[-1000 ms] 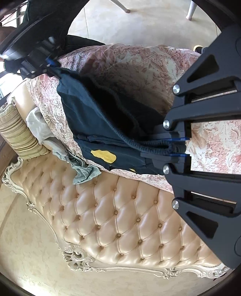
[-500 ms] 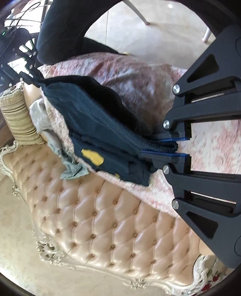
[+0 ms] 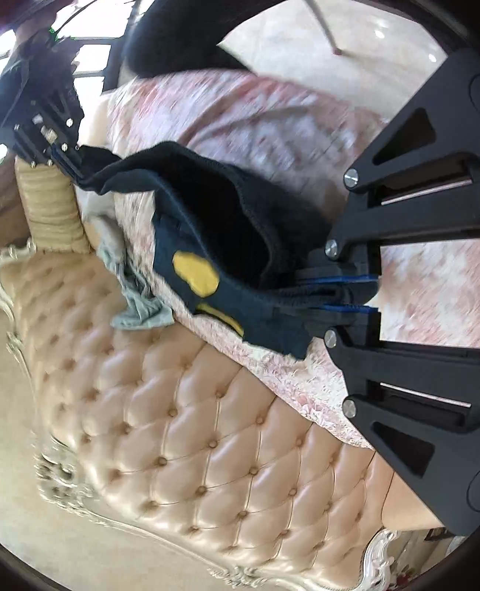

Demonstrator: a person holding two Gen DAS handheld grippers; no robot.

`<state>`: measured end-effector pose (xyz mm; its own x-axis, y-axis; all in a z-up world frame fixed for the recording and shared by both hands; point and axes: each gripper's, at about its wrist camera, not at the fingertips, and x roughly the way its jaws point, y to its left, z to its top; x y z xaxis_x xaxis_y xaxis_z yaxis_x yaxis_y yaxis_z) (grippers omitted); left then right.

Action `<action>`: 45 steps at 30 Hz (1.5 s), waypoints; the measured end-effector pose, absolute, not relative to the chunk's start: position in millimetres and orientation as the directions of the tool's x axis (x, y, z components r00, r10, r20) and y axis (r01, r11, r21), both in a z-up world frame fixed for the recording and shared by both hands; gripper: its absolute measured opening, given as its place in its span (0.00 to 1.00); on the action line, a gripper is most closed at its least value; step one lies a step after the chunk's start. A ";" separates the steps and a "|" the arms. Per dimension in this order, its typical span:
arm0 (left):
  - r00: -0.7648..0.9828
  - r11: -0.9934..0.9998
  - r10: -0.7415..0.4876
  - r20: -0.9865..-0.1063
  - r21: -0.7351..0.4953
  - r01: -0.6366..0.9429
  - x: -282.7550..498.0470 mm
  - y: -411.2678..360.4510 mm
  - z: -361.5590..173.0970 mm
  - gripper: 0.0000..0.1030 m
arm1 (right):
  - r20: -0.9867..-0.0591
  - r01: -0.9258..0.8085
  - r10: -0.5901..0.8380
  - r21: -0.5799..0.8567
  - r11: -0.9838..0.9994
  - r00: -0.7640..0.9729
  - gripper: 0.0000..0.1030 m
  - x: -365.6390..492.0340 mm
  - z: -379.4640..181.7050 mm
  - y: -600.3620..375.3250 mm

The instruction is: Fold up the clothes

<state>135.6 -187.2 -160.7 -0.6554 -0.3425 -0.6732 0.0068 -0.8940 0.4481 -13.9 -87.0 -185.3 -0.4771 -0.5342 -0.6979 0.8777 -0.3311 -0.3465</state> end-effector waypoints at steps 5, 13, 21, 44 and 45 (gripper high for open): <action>-0.634 -0.938 -0.296 -0.714 0.342 0.053 69.0 -257.3 -143.8 0.10 | -0.723 0.875 -0.516 -0.267 -0.405 -0.459 0.05 -97.3 -175.3 -141.0; -0.529 -0.982 -0.120 -0.840 0.023 0.187 -20.4 -380.9 -198.3 0.09 | -0.820 0.876 -0.465 -0.087 -0.475 -0.334 0.05 -215.9 -221.2 -207.4; -0.563 -0.892 -0.019 -0.826 -0.241 0.383 -23.4 -429.2 -266.7 0.10 | -0.874 0.865 -0.439 0.046 -0.500 -0.208 0.05 -263.7 -293.1 -232.5; -0.740 -0.693 0.253 -0.623 -0.651 0.311 11.4 -465.8 -336.3 0.64 | -0.418 0.453 -0.887 0.841 -0.296 0.196 0.78 -342.3 -359.6 -178.4; -0.743 -0.696 0.267 -0.614 -0.656 0.292 10.1 -464.7 -334.9 0.52 | -0.408 0.430 -0.888 0.855 -0.291 0.210 0.78 -344.2 -363.5 -177.0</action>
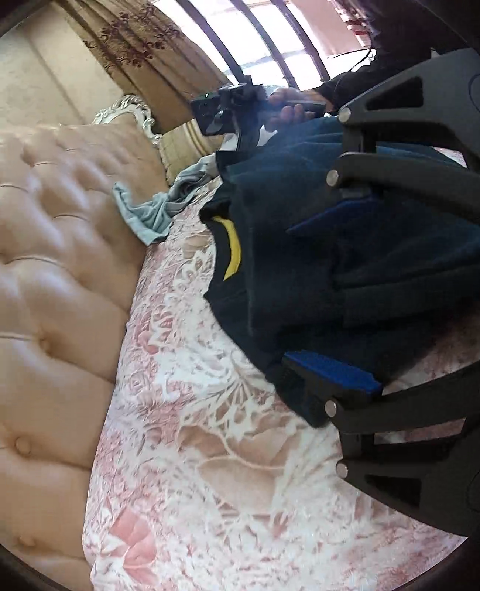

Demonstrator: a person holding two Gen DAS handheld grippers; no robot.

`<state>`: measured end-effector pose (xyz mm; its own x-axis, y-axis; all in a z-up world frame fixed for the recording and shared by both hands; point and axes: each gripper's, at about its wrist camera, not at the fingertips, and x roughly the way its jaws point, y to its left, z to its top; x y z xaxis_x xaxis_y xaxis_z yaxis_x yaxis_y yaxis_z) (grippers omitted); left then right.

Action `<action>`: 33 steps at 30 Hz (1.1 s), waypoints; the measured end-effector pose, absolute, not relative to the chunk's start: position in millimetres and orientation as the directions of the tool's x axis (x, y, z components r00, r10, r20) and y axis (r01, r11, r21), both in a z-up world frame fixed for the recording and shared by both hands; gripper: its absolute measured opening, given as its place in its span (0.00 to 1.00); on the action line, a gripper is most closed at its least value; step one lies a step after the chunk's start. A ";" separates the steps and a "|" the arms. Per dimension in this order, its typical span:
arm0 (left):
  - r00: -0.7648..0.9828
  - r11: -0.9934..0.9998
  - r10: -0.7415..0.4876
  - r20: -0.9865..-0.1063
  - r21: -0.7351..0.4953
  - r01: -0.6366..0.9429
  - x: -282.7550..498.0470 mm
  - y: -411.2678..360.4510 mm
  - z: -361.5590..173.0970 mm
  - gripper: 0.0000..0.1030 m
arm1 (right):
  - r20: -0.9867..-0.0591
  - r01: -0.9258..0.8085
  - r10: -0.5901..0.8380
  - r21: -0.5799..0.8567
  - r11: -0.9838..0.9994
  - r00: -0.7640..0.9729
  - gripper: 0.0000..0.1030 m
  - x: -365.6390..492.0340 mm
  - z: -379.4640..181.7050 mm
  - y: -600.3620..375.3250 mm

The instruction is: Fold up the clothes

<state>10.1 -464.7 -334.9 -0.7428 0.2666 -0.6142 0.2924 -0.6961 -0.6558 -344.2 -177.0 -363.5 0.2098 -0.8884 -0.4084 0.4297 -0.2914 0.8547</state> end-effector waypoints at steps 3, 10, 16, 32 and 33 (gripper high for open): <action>-0.739 -0.709 0.286 -0.610 -0.653 0.265 4.7 -461.3 -334.6 0.42 | -0.390 0.387 -0.890 0.878 -0.282 0.236 0.78 -347.8 -365.5 -174.5; -0.734 -0.696 0.284 -0.617 -0.659 0.285 10.6 -463.9 -339.3 0.20 | -0.413 0.377 -0.885 0.871 -0.314 0.216 0.80 -352.5 -363.7 -161.4; -0.784 -0.627 0.285 -0.552 -0.726 0.283 22.3 -478.5 -339.9 0.19 | -0.413 0.401 -0.873 0.868 -0.292 0.257 0.81 -350.1 -367.3 -159.0; -0.831 -0.617 0.254 -0.494 -0.745 0.254 23.1 -476.6 -315.0 0.16 | -0.513 0.573 -0.835 0.752 -0.325 0.200 0.18 -327.3 -339.4 -160.6; -0.844 -0.611 0.244 -0.478 -0.752 0.250 24.2 -477.7 -310.2 0.13 | -0.489 0.569 -0.852 0.762 -0.311 0.189 0.18 -328.6 -332.5 -157.7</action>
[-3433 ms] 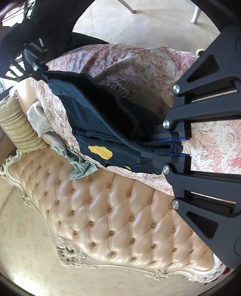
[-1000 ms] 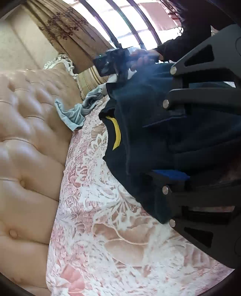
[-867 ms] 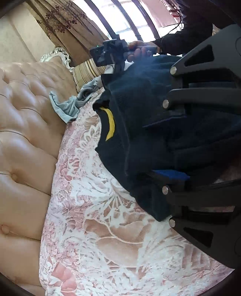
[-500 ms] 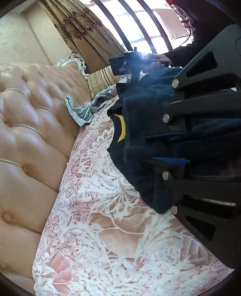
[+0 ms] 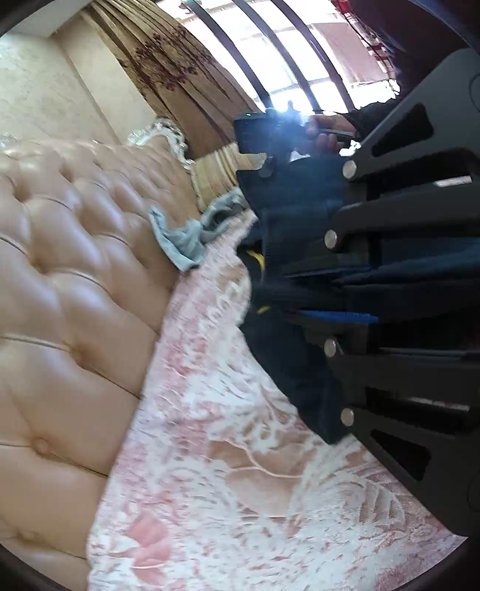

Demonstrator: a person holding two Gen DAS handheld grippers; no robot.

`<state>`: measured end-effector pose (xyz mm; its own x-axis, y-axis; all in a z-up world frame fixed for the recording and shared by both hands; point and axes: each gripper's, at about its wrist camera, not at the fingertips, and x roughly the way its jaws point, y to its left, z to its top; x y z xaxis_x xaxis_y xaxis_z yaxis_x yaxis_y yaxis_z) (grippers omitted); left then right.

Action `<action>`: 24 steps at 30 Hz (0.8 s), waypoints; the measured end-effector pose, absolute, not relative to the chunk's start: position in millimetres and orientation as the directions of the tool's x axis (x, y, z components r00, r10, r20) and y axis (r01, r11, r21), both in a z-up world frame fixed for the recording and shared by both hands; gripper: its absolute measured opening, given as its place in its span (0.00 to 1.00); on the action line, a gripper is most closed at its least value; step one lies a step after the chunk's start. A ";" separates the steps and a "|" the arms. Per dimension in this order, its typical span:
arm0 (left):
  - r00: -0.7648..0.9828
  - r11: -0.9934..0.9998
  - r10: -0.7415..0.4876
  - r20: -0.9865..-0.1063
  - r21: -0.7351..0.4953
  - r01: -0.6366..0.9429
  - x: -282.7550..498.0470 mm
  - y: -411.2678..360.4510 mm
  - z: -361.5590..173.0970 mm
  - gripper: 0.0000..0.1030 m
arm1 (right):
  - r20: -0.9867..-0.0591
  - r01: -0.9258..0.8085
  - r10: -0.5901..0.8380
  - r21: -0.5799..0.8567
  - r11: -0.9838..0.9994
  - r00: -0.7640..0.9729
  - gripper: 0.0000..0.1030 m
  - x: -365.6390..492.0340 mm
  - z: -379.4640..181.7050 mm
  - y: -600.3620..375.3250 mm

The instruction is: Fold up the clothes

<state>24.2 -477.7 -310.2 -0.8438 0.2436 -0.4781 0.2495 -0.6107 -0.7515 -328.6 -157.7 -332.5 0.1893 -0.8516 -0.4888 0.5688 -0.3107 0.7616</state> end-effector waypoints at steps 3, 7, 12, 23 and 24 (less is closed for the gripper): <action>-0.859 -0.572 0.175 -0.481 -0.760 0.309 23.7 -483.7 -310.9 0.10 | -0.460 0.537 -0.873 0.783 -0.313 0.161 0.18 -335.4 -333.3 -156.8; -0.837 -0.517 0.120 -0.534 -0.753 0.407 22.2 -486.5 -330.6 0.08 | -0.444 0.453 -0.882 0.827 -0.335 0.159 0.18 -348.5 -367.4 -162.2; -0.826 -0.457 0.211 -0.522 -0.800 0.389 25.0 -491.3 -351.1 0.29 | -0.468 0.394 -0.863 0.841 -0.370 0.190 0.19 -352.6 -392.1 -165.6; -0.725 -0.704 0.239 -0.646 -0.629 0.329 16.2 -468.2 -336.0 0.62 | -0.466 0.377 -0.860 0.850 -0.368 0.210 0.26 -354.5 -397.4 -165.4; -0.712 -0.723 0.232 -0.663 -0.607 0.330 15.9 -465.5 -337.0 0.59 | -0.470 0.390 -0.858 0.844 -0.368 0.208 0.29 -352.9 -396.1 -166.7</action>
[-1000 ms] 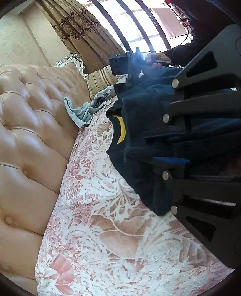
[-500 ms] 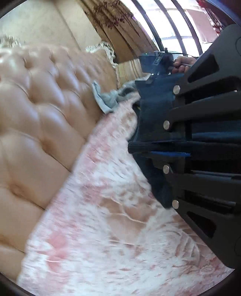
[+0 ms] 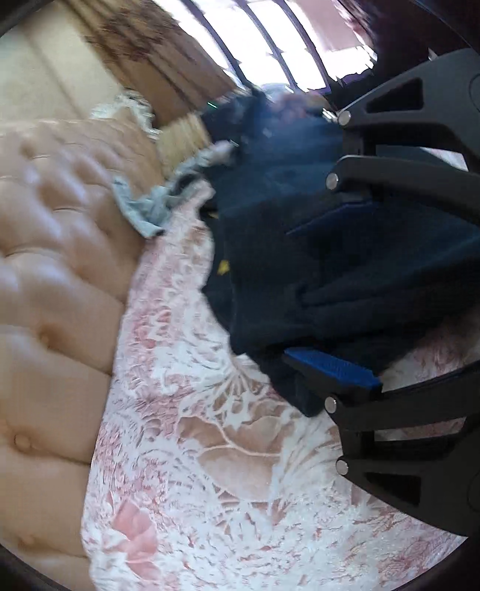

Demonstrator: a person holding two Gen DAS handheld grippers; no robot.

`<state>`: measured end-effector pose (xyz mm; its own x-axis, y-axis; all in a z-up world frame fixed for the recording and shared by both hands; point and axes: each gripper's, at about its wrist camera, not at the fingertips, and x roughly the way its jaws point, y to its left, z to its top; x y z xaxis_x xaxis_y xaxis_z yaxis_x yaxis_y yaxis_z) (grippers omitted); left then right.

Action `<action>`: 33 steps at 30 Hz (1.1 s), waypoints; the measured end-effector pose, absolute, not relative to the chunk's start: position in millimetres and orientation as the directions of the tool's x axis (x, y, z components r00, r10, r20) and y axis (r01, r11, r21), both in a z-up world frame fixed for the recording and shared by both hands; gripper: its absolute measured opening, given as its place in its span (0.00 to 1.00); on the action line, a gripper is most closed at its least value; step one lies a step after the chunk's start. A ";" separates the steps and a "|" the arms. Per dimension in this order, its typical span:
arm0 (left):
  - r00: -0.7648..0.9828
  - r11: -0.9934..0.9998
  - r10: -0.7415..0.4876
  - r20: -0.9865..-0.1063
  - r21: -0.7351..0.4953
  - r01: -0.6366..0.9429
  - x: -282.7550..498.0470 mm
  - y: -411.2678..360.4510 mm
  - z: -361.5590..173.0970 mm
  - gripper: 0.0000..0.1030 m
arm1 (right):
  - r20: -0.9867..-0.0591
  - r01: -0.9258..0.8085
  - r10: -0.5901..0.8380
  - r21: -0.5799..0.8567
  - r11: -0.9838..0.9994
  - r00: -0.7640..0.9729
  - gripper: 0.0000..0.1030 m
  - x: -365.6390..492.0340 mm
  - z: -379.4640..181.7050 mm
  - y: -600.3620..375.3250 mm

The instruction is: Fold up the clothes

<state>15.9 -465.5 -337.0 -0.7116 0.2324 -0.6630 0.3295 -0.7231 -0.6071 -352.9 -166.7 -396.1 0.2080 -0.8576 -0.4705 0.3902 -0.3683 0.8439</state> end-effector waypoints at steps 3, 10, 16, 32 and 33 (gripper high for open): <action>-0.700 -0.733 0.242 -0.672 -0.600 0.322 15.1 -463.2 -337.8 0.26 | -0.479 0.428 -0.854 0.828 -0.361 0.205 0.39 -347.8 -390.9 -170.3; -0.682 -0.721 0.229 -0.694 -0.592 0.360 12.4 -464.6 -343.7 0.30 | -0.484 0.482 -0.850 0.807 -0.342 0.207 0.54 -339.5 -381.7 -176.9; -0.669 -0.687 0.244 -0.702 -0.612 0.392 8.9 -466.4 -352.8 0.28 | -0.492 0.513 -0.845 0.791 -0.334 0.208 0.63 -334.6 -377.1 -179.7; -0.833 -0.625 0.096 -0.545 -0.684 0.376 37.5 -481.6 -310.6 0.16 | -0.429 0.582 -0.898 0.756 -0.298 0.097 0.14 -330.2 -336.0 -172.8; -0.847 -0.648 0.086 -0.525 -0.675 0.352 38.2 -477.9 -301.2 0.16 | -0.422 0.589 -0.901 0.755 -0.289 0.100 0.14 -328.7 -333.7 -173.4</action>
<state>38.2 -477.9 -301.2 -0.8466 0.0864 -0.5252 0.3524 -0.6484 -0.6748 -328.7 -173.4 -333.7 0.1002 -0.9008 -0.4225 0.5889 -0.2885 0.7549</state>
